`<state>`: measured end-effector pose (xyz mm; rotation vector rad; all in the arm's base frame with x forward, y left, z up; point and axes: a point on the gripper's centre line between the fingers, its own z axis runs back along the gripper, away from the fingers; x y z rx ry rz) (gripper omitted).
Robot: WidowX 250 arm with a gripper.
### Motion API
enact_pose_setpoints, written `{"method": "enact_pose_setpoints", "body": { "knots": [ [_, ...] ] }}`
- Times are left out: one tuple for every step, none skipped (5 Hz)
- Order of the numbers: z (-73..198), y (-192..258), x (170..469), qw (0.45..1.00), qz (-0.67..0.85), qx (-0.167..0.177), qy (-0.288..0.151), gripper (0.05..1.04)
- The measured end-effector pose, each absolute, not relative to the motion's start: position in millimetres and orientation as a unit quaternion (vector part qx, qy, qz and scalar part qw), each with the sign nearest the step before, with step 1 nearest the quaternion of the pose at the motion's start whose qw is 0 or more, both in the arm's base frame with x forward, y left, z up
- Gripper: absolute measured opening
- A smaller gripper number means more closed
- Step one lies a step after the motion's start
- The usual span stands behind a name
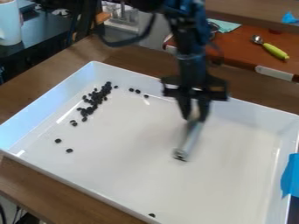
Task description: Sweep into pile
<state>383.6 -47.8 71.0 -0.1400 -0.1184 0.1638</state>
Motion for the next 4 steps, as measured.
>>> {"method": "enact_pose_setpoints", "body": {
  "knots": [
    [71, -6, 379, 0.993, 0.092, -0.06, -0.05, 0.322],
    [70, 18, 376, 0.994, 0.088, -0.045, -0.045, 0.322],
    [75, 51, 379, 0.992, 0.105, -0.029, -0.055, 0.322],
    [74, 74, 390, 0.992, 0.1, -0.018, -0.07, 0.322]
  ]
}}
